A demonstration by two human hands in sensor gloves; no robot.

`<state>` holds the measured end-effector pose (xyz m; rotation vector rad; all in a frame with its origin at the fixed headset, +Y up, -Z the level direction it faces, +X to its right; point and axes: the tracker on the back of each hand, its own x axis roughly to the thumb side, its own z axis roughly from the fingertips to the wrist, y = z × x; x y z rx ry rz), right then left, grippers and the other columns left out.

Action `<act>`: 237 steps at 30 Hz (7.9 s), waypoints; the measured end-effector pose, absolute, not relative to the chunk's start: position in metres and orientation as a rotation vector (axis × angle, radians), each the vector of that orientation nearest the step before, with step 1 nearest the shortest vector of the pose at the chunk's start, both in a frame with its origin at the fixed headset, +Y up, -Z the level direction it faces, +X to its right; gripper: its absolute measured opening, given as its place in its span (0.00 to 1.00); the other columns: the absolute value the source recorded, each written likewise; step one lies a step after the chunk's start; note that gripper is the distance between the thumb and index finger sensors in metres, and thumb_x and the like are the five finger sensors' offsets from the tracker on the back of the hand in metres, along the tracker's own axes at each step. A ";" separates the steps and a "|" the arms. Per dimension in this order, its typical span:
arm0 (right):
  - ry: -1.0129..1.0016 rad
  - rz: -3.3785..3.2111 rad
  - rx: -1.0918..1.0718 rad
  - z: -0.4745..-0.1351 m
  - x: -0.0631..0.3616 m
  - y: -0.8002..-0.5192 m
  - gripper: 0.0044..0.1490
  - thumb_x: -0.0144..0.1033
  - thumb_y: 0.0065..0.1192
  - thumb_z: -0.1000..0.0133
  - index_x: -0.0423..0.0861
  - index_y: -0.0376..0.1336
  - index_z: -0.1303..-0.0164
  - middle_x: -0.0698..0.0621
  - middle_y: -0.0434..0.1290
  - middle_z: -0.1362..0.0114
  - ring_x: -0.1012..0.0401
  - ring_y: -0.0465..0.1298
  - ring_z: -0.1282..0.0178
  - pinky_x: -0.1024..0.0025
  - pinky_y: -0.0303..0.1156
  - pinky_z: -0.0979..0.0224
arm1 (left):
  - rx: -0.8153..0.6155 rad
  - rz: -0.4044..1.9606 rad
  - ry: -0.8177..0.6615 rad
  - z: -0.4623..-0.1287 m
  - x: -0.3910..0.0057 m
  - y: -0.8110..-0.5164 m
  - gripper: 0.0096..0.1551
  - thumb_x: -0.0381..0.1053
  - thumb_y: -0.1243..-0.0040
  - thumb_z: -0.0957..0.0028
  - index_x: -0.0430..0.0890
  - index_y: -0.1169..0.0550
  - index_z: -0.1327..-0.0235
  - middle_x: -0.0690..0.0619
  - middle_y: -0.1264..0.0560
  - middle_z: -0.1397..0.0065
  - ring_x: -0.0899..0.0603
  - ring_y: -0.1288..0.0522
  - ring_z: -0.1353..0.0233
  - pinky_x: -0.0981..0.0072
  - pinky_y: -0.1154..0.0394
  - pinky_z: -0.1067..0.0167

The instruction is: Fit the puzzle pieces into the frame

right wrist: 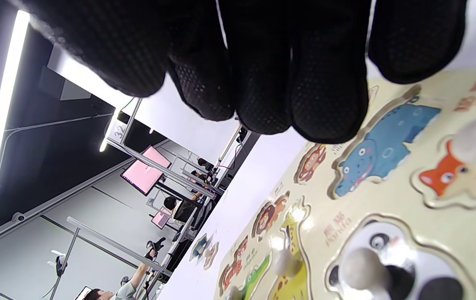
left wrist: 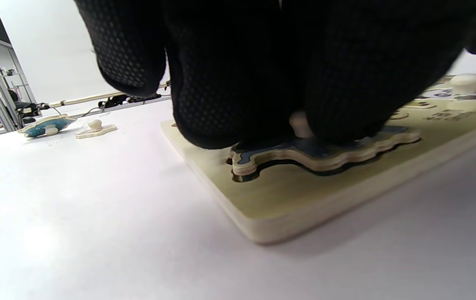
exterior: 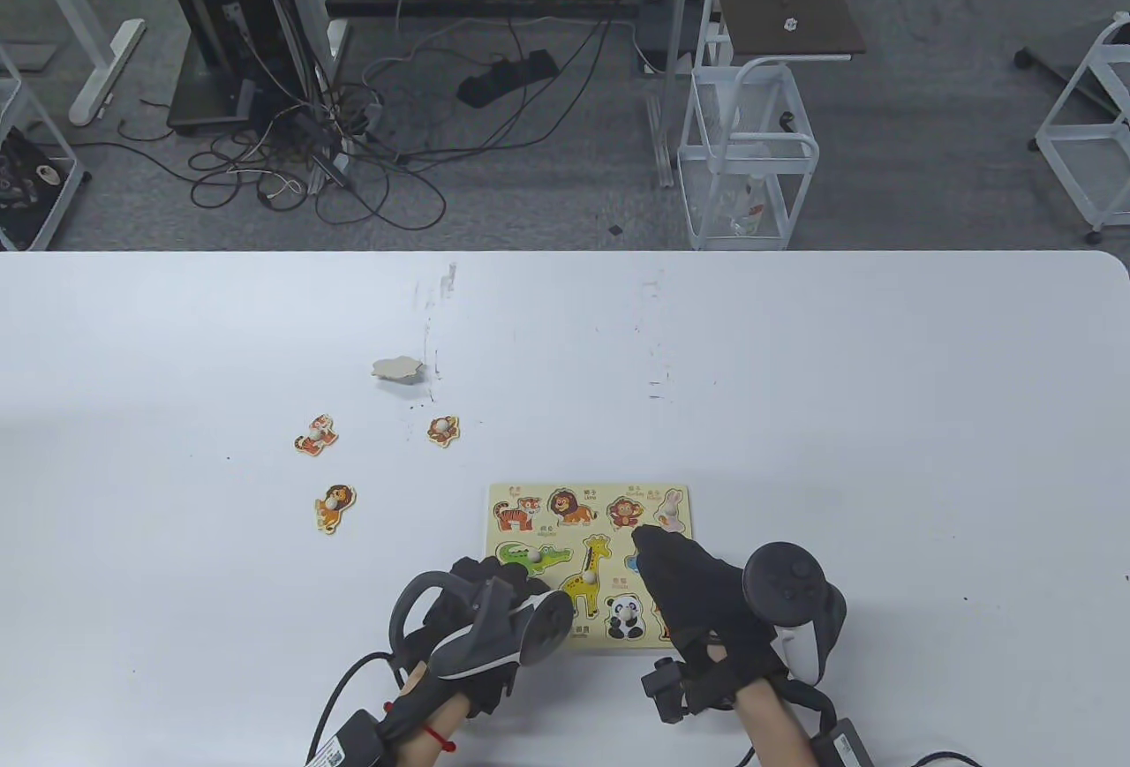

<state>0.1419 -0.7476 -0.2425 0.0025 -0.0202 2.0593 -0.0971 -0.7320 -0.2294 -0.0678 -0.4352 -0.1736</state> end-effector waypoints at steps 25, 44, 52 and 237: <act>-0.019 2.065 0.004 -0.243 0.141 -0.748 0.33 0.50 0.67 0.52 0.44 0.74 0.40 0.42 0.77 0.36 0.40 0.82 0.45 0.35 0.69 0.39 | -0.077 -0.181 -0.428 -0.230 -0.098 -0.733 0.24 0.57 0.20 0.61 0.57 0.12 0.49 0.54 0.12 0.44 0.49 0.11 0.49 0.51 0.20 0.36; -0.034 2.035 -0.006 -0.242 0.145 -0.745 0.34 0.50 0.67 0.52 0.44 0.74 0.40 0.42 0.77 0.36 0.39 0.82 0.45 0.35 0.69 0.39 | -0.065 -0.105 -0.404 -0.228 -0.107 -0.715 0.30 0.61 0.23 0.60 0.58 0.16 0.42 0.54 0.15 0.37 0.48 0.12 0.42 0.49 0.22 0.33; -0.079 2.005 -0.024 -0.243 0.155 -0.738 0.33 0.50 0.67 0.52 0.45 0.74 0.40 0.42 0.77 0.36 0.40 0.82 0.45 0.35 0.69 0.39 | 0.048 -0.021 -0.281 -0.244 -0.143 -0.658 0.31 0.60 0.25 0.58 0.57 0.17 0.39 0.51 0.18 0.30 0.43 0.15 0.34 0.45 0.27 0.29; -0.813 2.525 0.474 -0.203 0.114 -0.688 0.32 0.42 0.86 0.63 0.39 0.80 0.53 0.41 0.81 0.48 0.47 0.83 0.60 0.41 0.76 0.48 | 0.119 0.356 -0.325 -0.240 -0.163 -0.727 0.41 0.71 0.43 0.51 0.62 0.33 0.23 0.48 0.42 0.13 0.33 0.41 0.15 0.37 0.47 0.22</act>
